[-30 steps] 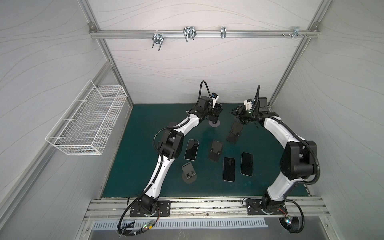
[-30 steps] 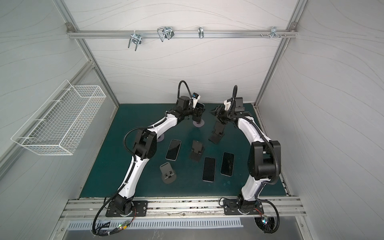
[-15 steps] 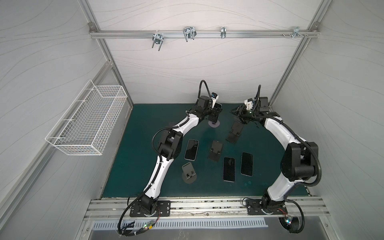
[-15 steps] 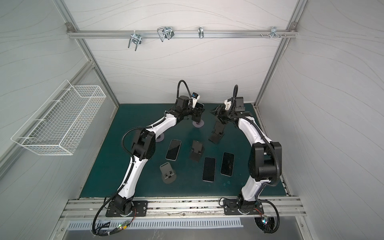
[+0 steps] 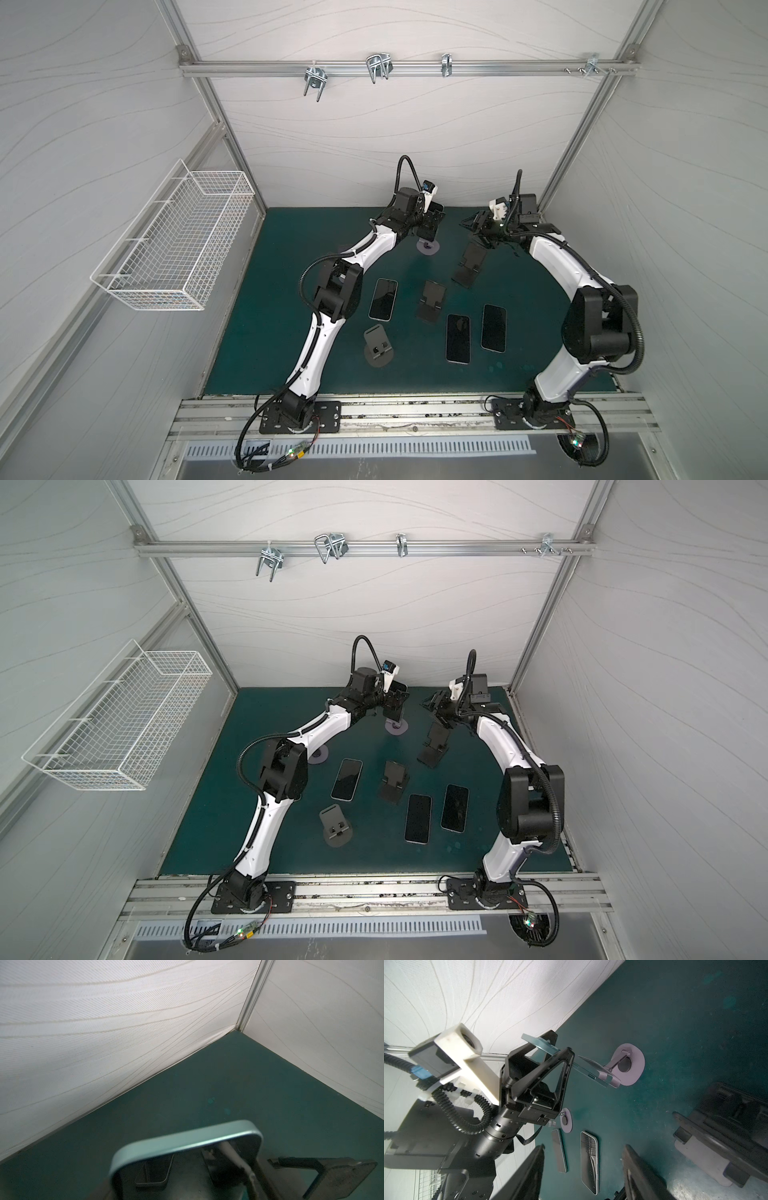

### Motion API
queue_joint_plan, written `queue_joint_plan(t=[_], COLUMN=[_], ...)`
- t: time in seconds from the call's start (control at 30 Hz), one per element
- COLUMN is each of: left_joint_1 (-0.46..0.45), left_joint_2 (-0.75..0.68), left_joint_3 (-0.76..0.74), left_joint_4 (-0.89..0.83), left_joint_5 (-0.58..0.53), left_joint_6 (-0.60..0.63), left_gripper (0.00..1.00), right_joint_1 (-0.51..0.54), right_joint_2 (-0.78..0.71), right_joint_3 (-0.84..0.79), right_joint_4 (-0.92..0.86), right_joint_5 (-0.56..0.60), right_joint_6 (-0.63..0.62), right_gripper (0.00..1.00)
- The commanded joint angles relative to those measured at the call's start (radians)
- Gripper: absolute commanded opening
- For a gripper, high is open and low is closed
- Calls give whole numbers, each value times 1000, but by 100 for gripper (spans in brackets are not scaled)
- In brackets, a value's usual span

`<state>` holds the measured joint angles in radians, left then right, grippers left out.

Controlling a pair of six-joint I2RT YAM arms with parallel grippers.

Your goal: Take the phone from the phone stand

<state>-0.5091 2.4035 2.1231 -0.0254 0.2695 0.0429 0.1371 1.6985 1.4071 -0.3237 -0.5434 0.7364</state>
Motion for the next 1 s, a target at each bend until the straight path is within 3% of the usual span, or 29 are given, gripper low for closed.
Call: queue_joint_plan(t=[0.0, 0.5, 0.97], left_joint_1=[3, 3, 2], left_joint_2=[-72, -134, -307], left_joint_3=[23, 15, -166], left_joint_4=[56, 38, 42], left_joint_5=[13, 8, 20], left_joint_6=[25, 50, 63], left_gripper=[67, 66, 64], right_joint_1=[7, 33, 83], right_joint_2=[-36, -45, -122], right_joint_3=[31, 64, 60], right_joint_4=[-12, -16, -63], right_joint_5=[-3, -1, 25], right_joint_6=[-13, -28, -32], right_gripper=[61, 60, 59])
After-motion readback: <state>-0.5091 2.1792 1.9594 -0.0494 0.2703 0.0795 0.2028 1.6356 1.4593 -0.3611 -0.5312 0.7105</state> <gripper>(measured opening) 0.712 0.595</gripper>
